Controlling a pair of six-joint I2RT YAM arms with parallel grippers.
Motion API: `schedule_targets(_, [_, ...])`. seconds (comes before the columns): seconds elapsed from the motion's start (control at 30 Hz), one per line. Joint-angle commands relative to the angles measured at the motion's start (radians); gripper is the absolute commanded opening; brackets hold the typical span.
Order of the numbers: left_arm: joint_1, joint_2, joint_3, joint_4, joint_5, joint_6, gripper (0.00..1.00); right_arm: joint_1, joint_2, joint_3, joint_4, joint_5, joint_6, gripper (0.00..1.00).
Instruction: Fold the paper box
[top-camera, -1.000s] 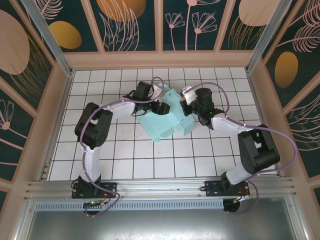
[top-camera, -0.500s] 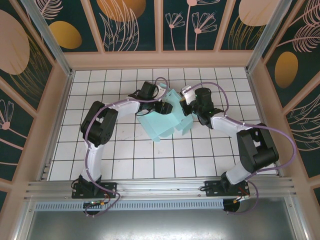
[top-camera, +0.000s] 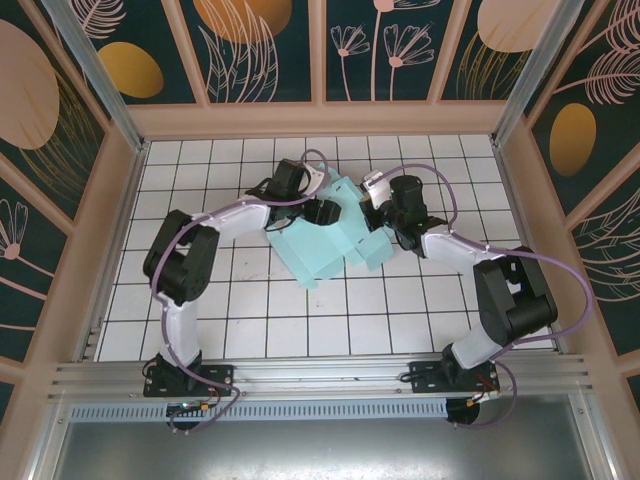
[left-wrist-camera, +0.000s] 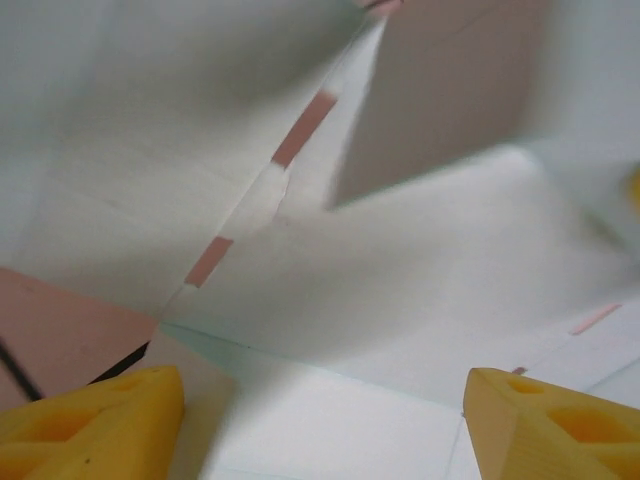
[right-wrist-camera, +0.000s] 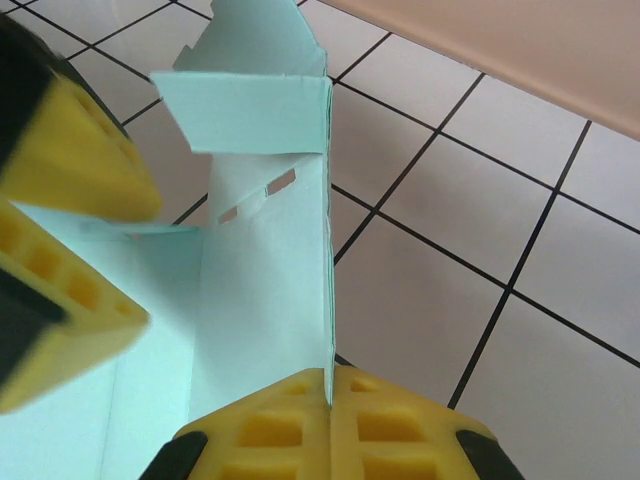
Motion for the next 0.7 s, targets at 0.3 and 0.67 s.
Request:
schedule_targets(0.3, [0.101,-0.295,-0.205,0.233,-0.103,-0.106,0.94,0.006,-0.07,-0.022,0.029,0.047,-0.062,0.0])
schedule_targets(0.67, [0.272,-0.306,-0.273,0.364,-0.185,-0.307,0.99,0.118,-0.078,-0.044,0.061,0.221,-0.297,0.0])
